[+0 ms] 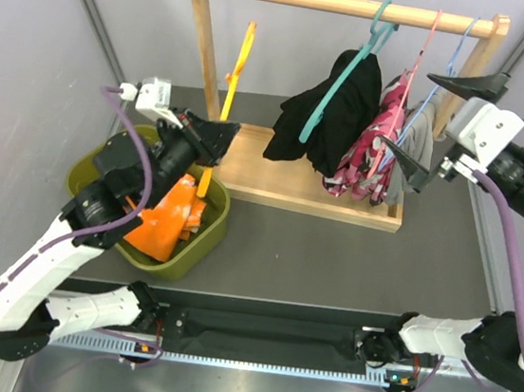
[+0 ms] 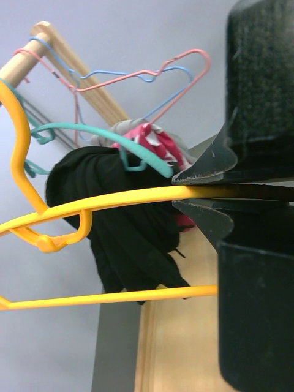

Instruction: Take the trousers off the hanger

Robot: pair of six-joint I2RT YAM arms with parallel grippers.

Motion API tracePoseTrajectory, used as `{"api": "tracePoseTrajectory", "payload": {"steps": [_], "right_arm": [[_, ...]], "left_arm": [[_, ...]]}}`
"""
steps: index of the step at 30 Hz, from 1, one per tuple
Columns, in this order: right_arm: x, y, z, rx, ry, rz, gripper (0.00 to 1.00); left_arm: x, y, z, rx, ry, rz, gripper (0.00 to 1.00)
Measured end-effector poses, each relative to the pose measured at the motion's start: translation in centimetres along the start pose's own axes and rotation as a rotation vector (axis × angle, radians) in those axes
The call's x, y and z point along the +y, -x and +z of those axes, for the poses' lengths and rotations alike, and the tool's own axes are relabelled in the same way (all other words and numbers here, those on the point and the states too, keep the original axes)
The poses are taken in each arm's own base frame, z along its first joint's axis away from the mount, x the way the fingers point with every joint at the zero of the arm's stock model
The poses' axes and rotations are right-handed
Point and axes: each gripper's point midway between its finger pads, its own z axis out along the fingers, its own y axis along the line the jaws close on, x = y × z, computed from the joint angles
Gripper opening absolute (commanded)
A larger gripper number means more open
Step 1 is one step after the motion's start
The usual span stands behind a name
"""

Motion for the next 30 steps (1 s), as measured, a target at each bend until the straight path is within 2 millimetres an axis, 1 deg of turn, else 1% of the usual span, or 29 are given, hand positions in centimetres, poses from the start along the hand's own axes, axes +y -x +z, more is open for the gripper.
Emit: {"api": "tracePoseTrajectory", "payload": {"steps": [7, 11, 14, 16, 21, 25, 30], "right_arm": [[0.3, -0.9, -3.0, 0.029, -0.033, 0.024, 1.00], [0.5, -1.0, -4.6, 0.035, -0.052, 0.032, 1.00], [1.1, -1.2, -6.1, 0.041, -0.061, 0.036, 1.00], [1.7, -1.4, -7.1, 0.047, -0.062, 0.038, 1.00], [3.1, -1.9, -8.8, 0.054, -0.061, 0.039, 1.00], [4.1, -2.9, -9.3, 0.075, -0.054, 0.047, 1.00], [5.3, -3.9, -9.9, 0.099, -0.046, 0.060, 1.00]], "left_arm": [[-1.1, 1.5, 4.6, -0.076, 0.019, -0.023, 0.00], [-0.7, 3.0, 7.0, -0.112, 0.033, -0.056, 0.00], [0.1, 4.1, 8.6, -0.129, 0.036, -0.097, 0.00], [0.9, 5.0, 9.5, -0.138, 0.027, -0.135, 0.00], [3.4, 7.0, 11.0, -0.155, 0.031, -0.225, 0.00], [4.0, 7.6, 11.5, -0.141, 0.008, -0.286, 0.00], [4.7, 7.5, 12.0, -0.112, -0.009, -0.356, 0.00]]}}
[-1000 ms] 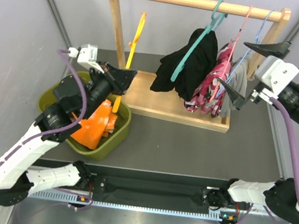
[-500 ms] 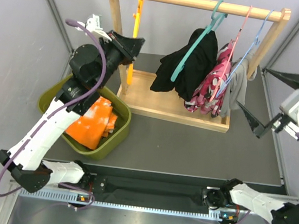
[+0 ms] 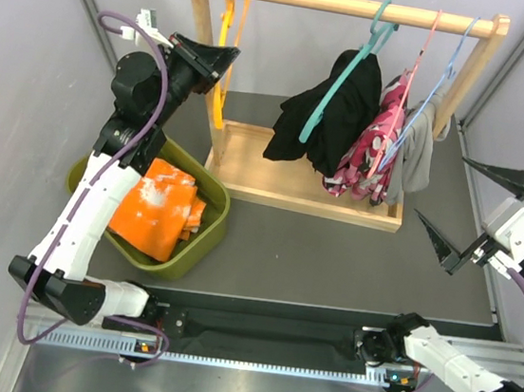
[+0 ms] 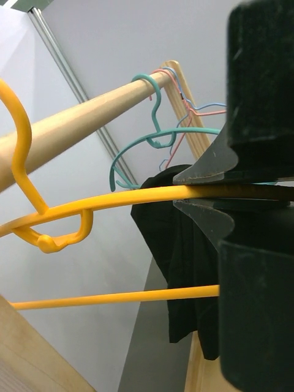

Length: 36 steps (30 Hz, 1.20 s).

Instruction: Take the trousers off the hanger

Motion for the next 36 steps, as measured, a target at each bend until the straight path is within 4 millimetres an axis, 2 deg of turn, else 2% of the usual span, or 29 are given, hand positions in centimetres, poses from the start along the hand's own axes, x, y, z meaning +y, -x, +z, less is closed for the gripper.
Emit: {"api": "tracePoseTrajectory", "payload": {"steps": [9, 10, 13, 14, 16, 17, 21, 24, 31, 36], "right_arm": [[1.6, -1.4, -0.9, 0.023, 0.008, 0.018, 1.00], [1.7, -1.7, -0.9, 0.029, 0.007, 0.024, 1.00], [2.2, -2.9, -0.9, 0.063, -0.005, 0.053, 1.00], [2.3, -3.4, -0.9, 0.076, -0.018, 0.072, 1.00], [2.2, -4.4, -0.7, 0.104, -0.056, 0.103, 1.00], [2.3, -5.5, -0.7, 0.130, -0.083, 0.134, 1.00], [2.5, -8.5, -0.5, 0.202, -0.164, 0.208, 1.00], [2.8, -10.9, -0.5, 0.254, -0.233, 0.269, 1.00], [3.8, -16.6, -0.4, 0.354, -0.368, 0.389, 1.00], [5.9, -21.9, 0.2, 0.461, -0.396, 0.495, 1.00]], "left_arm": [[2.7, -0.9, 0.5, 0.034, 0.046, -0.063, 0.00], [2.8, -0.9, 0.4, 0.034, 0.045, -0.063, 0.03], [2.9, -0.8, 0.3, 0.031, 0.044, -0.053, 0.23], [2.9, -0.7, 0.2, 0.029, 0.043, -0.045, 0.39], [3.0, -0.7, -0.2, 0.030, 0.047, -0.022, 0.52], [2.9, -0.6, -0.4, 0.029, 0.047, -0.013, 0.63], [2.4, -0.2, -1.4, 0.025, 0.036, 0.049, 0.79], [2.4, -0.2, -2.3, 0.036, 0.045, 0.103, 0.87], [3.0, 0.0, -4.9, 0.056, 0.092, 0.264, 0.91], [2.2, 1.2, -8.9, 0.033, 0.104, 0.433, 0.91]]}}
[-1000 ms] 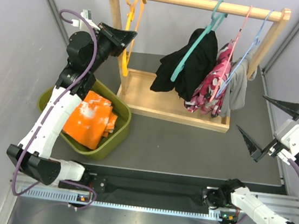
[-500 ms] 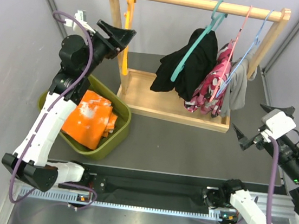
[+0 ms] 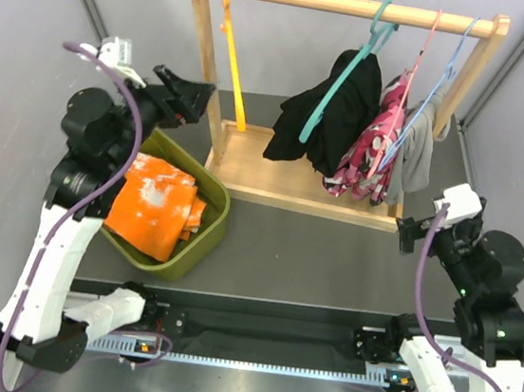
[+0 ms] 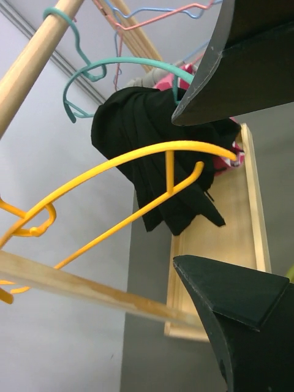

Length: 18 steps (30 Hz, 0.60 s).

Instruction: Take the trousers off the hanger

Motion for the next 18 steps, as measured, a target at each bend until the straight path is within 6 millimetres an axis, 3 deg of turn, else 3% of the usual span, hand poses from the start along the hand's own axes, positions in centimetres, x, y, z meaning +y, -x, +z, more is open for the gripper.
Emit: {"api": "tracePoseTrajectory", "payload": {"steps": [5, 10, 14, 18], "right_arm": [[0.7, -4.1, 2.2, 0.085, 0.014, 0.083, 1.00], [1.7, -6.8, 4.1, 0.119, 0.073, 0.147, 1.00], [2.2, -8.9, 5.1, 0.137, 0.119, 0.179, 1.00], [2.4, -10.5, 5.6, 0.146, 0.147, 0.191, 1.00]], "left_arm": [[-1.0, 1.8, -3.5, -0.039, -0.023, 0.126, 0.92], [-3.2, 3.7, -5.2, -0.067, -0.095, 0.187, 0.92], [-4.8, 3.8, -5.1, -0.048, -0.167, 0.188, 0.92], [-6.0, 3.1, -3.4, 0.007, -0.230, 0.169, 0.92]]}}
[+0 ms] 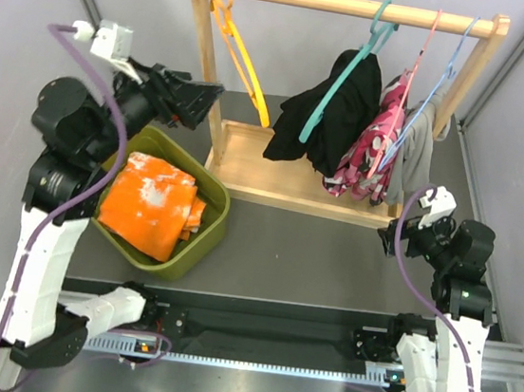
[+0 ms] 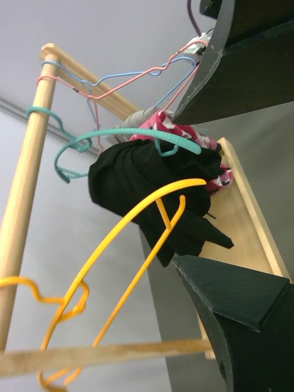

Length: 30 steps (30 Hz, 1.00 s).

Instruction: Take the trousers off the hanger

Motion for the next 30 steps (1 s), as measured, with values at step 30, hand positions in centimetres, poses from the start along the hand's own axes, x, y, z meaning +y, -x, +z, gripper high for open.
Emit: {"api": "tracePoseTrajectory", "payload": {"steps": [30], "right_arm": [[-1.3, 1.1, -1.0, -0.070, -0.036, -0.022, 1.00]], "left_arm": [[-9.3, -13.2, 17.2, 0.229, 0.004, 0.267, 0.86]]}}
